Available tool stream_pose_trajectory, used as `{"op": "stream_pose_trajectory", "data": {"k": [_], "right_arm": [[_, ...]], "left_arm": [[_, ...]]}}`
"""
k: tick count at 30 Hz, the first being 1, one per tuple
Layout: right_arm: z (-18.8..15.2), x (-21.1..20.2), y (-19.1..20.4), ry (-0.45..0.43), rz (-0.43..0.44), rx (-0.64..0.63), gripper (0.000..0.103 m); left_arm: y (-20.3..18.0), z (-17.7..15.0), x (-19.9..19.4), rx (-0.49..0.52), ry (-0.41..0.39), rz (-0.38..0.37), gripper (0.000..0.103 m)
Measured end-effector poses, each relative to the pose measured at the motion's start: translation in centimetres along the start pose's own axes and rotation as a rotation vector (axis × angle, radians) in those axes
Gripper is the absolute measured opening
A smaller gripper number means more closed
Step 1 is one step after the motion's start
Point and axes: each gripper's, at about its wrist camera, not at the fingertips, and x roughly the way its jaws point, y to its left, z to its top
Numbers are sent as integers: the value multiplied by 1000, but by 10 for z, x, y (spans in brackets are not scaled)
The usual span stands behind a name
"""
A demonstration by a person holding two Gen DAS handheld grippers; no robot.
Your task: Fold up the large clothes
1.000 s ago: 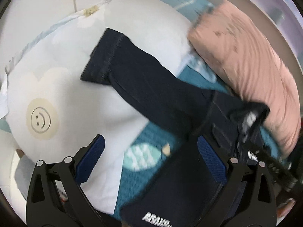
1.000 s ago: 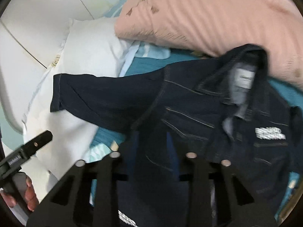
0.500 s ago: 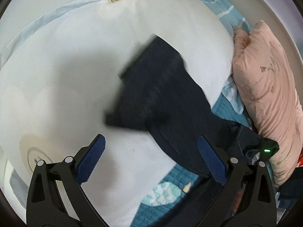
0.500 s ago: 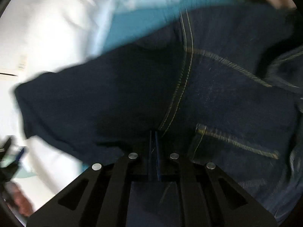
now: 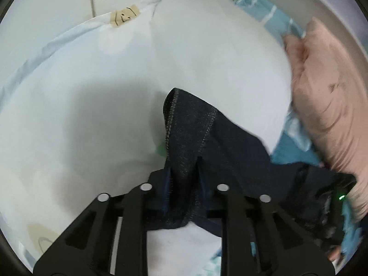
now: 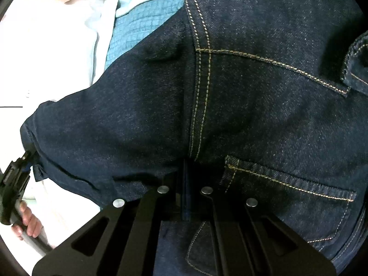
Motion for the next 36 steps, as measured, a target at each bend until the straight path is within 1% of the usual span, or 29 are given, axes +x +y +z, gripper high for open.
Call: {"op": "stream_pose_trajectory", "data": {"k": [2,4,8,12,14,15,18,19,21,22,24,26,29,31,33,36], "right_arm": [[-6,-6,8,-30,-27,-45,0],[-13,-11,13,-40,-46,-61,0],[-28,-31,13,-68,-20,-51,1],[-42,-72,0,-126,3,-35,1],[-48,-97,-8,-163,7,-28,1],[-52,-106,-13,-176,5,-26,1],[-75,-144,-32,-250,12,-9,1],[-84,-157,-32,-269,18,-4,1],[-109,-183,-51,-318,0,14,1],[-120,-193,-63,-330,-14,23,1],[-138,-212,-86,-351,-8,55,1],[-153,-228,-107,-377,-13,84,1],[-173,-251,-137,-412,-52,117,2],[-187,-262,-159,-430,-59,159,2],[-197,-268,-178,-442,-68,192,2],[-211,-274,-206,-439,-79,231,2]], "left_arm": [[-7,-2,-10,31,-12,13,17],[-14,-5,-21,57,-20,23,16],[-37,-14,-46,116,-24,12,15],[-70,-26,-73,187,-49,18,15],[-98,-33,-80,223,-66,20,15],[-111,-38,-87,239,-71,12,15],[-151,-51,-106,278,-72,-42,16],[-165,-56,-112,297,-78,-60,16],[-198,-71,-123,342,-92,-104,15],[-215,-80,-127,359,-89,-126,15],[-250,-96,-130,386,-72,-169,15],[-290,-119,-131,429,-53,-226,15],[-341,-150,-122,477,-20,-270,15],[-369,-168,-110,505,16,-279,15],[-397,-190,-88,546,72,-279,14],[-423,-221,-58,572,142,-257,14]]}}
